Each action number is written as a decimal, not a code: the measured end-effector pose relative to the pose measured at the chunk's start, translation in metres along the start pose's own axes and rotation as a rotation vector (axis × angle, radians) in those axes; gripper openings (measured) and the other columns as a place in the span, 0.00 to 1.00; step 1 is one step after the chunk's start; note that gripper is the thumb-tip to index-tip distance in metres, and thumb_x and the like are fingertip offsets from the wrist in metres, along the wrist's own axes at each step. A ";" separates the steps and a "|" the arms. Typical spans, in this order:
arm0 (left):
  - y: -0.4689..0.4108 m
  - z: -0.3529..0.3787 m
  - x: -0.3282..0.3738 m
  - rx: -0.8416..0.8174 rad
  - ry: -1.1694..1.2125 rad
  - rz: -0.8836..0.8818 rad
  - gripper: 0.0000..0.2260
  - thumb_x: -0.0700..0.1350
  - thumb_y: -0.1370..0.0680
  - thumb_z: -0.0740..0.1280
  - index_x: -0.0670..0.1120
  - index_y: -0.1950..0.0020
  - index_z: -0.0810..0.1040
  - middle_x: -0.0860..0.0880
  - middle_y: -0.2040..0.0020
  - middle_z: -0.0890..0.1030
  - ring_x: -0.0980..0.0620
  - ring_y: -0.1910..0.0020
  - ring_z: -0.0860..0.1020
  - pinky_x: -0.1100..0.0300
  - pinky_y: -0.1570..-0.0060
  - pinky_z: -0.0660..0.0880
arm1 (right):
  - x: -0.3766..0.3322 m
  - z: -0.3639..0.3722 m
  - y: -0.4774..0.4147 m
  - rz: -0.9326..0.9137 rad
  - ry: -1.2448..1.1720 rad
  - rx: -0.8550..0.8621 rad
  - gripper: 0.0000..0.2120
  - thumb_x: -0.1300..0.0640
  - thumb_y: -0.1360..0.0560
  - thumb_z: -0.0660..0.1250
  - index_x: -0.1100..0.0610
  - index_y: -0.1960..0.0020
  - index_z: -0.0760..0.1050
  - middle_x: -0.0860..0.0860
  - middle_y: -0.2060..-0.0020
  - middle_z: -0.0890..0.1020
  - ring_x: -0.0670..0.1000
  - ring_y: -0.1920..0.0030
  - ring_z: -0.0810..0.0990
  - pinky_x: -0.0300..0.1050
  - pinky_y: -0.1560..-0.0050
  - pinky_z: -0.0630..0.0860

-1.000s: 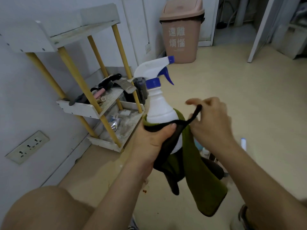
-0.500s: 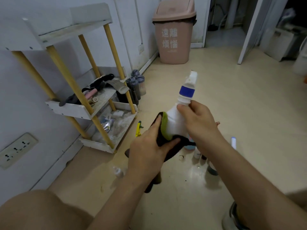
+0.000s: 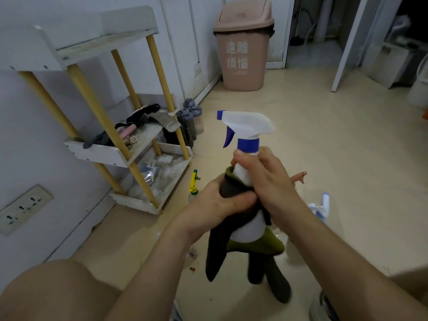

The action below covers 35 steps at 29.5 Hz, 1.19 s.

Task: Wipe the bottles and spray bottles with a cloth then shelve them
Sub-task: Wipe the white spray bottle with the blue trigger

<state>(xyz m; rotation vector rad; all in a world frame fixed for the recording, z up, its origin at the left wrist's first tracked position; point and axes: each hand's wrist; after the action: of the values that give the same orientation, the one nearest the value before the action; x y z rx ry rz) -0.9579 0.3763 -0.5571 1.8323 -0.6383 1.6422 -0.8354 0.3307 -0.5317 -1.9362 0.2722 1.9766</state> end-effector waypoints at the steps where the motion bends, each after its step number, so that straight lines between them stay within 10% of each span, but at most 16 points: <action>1: 0.002 0.000 0.000 -0.022 -0.046 0.016 0.30 0.52 0.35 0.77 0.48 0.35 0.74 0.46 0.42 0.83 0.48 0.41 0.81 0.48 0.39 0.77 | -0.001 -0.003 -0.001 0.008 -0.025 -0.009 0.08 0.49 0.26 0.70 0.51 0.61 0.78 0.60 0.51 0.79 0.47 0.56 0.79 0.41 0.54 0.75; 5: 0.009 0.008 -0.007 -0.007 -0.047 0.062 0.35 0.51 0.38 0.78 0.50 0.34 0.73 0.48 0.42 0.82 0.49 0.42 0.81 0.51 0.44 0.79 | -0.002 -0.019 -0.012 0.075 -0.254 -0.078 0.10 0.43 0.37 0.68 0.49 0.64 0.79 0.47 0.66 0.81 0.50 0.56 0.81 0.48 0.54 0.75; 11: 0.019 0.019 -0.002 0.052 0.104 0.004 0.22 0.55 0.28 0.74 0.45 0.39 0.79 0.46 0.47 0.85 0.47 0.46 0.83 0.58 0.50 0.79 | -0.002 -0.029 -0.015 0.212 -0.468 -0.038 0.14 0.49 0.24 0.67 0.59 0.60 0.75 0.55 0.64 0.83 0.61 0.50 0.85 0.56 0.49 0.79; 16: 0.021 -0.004 -0.003 0.631 0.251 -0.058 0.06 0.42 0.20 0.66 0.42 0.50 0.81 0.45 0.57 0.86 0.46 0.58 0.84 0.48 0.53 0.82 | -0.009 -0.042 -0.008 -0.162 0.479 -0.053 0.08 0.49 0.23 0.67 0.55 0.53 0.77 0.50 0.62 0.83 0.48 0.61 0.81 0.41 0.59 0.75; 20: 0.029 -0.021 0.021 0.658 0.614 0.212 0.09 0.40 0.20 0.61 0.44 0.49 0.81 0.46 0.54 0.86 0.47 0.57 0.84 0.51 0.58 0.83 | -0.013 -0.046 -0.002 -0.231 0.821 -0.120 0.11 0.46 0.25 0.67 0.49 0.47 0.72 0.46 0.59 0.80 0.48 0.60 0.78 0.45 0.58 0.76; 31: 0.037 -0.010 0.048 0.294 -0.073 0.479 0.14 0.48 0.31 0.73 0.55 0.46 0.77 0.63 0.55 0.84 0.64 0.52 0.81 0.69 0.53 0.76 | -0.044 -0.015 0.022 -0.363 1.134 -0.419 0.17 0.51 0.20 0.57 0.43 0.33 0.59 0.46 0.67 0.72 0.53 0.66 0.72 0.46 0.68 0.67; 35: 0.037 -0.011 0.037 0.390 -0.529 0.703 0.16 0.36 0.26 0.70 0.47 0.38 0.80 0.53 0.42 0.82 0.54 0.40 0.79 0.55 0.43 0.78 | -0.050 -0.011 0.024 -0.240 1.221 -0.500 0.04 0.51 0.20 0.57 0.48 0.53 0.63 0.49 0.64 0.71 0.53 0.66 0.71 0.48 0.64 0.66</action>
<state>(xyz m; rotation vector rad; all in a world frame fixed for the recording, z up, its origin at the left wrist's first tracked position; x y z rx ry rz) -0.9865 0.3593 -0.5151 2.5582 -1.3967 1.7832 -0.8345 0.2985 -0.4848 -3.0830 -0.1909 0.5100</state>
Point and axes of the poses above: each hand's wrist, its own y-axis away from the middle knuckle, its own z-axis out of the palm, x = y × z
